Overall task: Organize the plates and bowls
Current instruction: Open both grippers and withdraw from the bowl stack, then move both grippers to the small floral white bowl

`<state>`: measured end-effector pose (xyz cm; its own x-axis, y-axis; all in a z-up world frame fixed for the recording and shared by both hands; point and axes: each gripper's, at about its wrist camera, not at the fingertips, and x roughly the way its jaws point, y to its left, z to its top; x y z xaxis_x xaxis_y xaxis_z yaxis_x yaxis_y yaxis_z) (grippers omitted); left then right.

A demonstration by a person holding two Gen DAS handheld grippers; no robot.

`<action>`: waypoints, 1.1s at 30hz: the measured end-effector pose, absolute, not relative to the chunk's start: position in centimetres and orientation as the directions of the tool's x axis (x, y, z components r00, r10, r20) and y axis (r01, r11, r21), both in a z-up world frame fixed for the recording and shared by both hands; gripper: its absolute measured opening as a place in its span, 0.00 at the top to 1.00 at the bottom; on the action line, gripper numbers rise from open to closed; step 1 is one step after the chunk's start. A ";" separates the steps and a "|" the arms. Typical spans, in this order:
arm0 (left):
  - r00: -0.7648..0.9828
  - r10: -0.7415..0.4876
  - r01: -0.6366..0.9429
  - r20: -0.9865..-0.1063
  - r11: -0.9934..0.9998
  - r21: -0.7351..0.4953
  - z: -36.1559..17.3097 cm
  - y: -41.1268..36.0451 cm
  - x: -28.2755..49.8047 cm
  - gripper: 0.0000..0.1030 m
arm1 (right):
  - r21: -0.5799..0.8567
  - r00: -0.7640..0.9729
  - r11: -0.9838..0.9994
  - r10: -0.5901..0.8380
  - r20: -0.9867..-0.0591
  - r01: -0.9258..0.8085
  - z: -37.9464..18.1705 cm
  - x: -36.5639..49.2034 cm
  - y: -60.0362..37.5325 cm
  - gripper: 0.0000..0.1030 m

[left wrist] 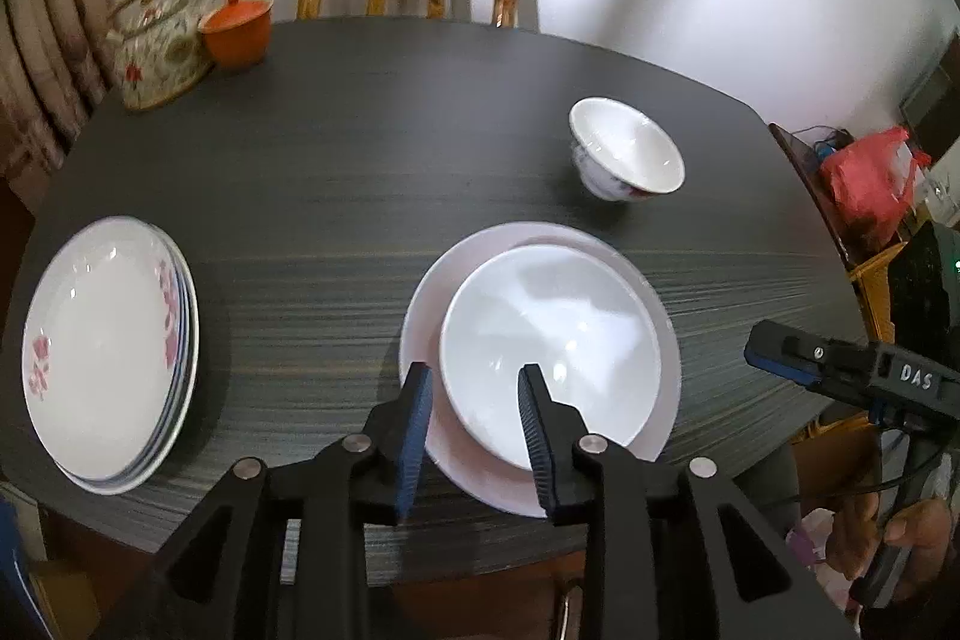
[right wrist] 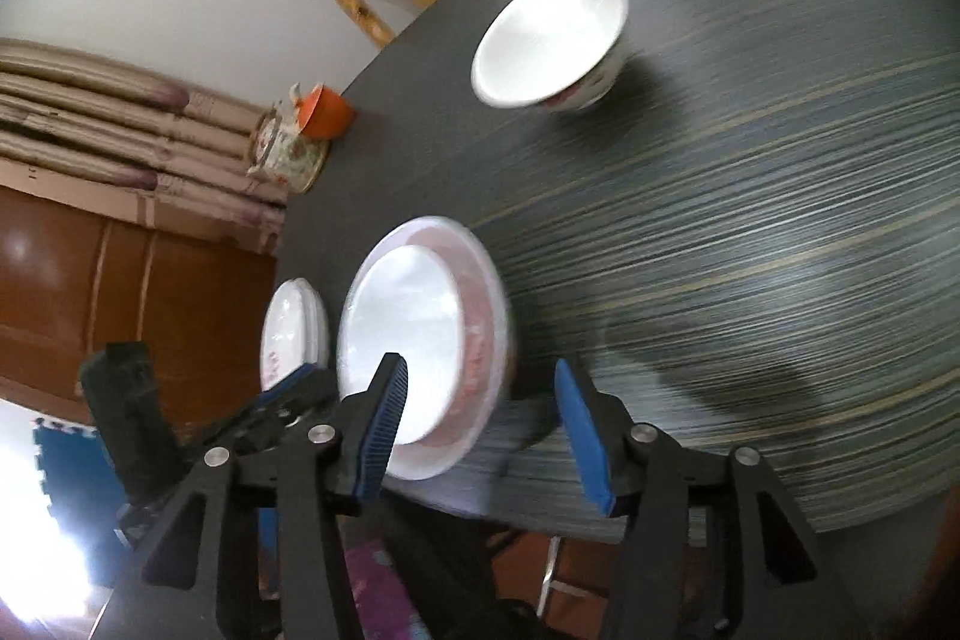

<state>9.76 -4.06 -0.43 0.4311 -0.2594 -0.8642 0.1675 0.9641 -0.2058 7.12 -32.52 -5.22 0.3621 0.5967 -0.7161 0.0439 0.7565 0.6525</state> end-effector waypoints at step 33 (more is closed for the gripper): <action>0.507 -0.100 0.295 -0.856 0.953 0.064 0.3 -14.7 17.2 0.58 | 0.554 0.565 0.832 0.447 -0.694 0.022 -3.2 8.0 -38.9 0.17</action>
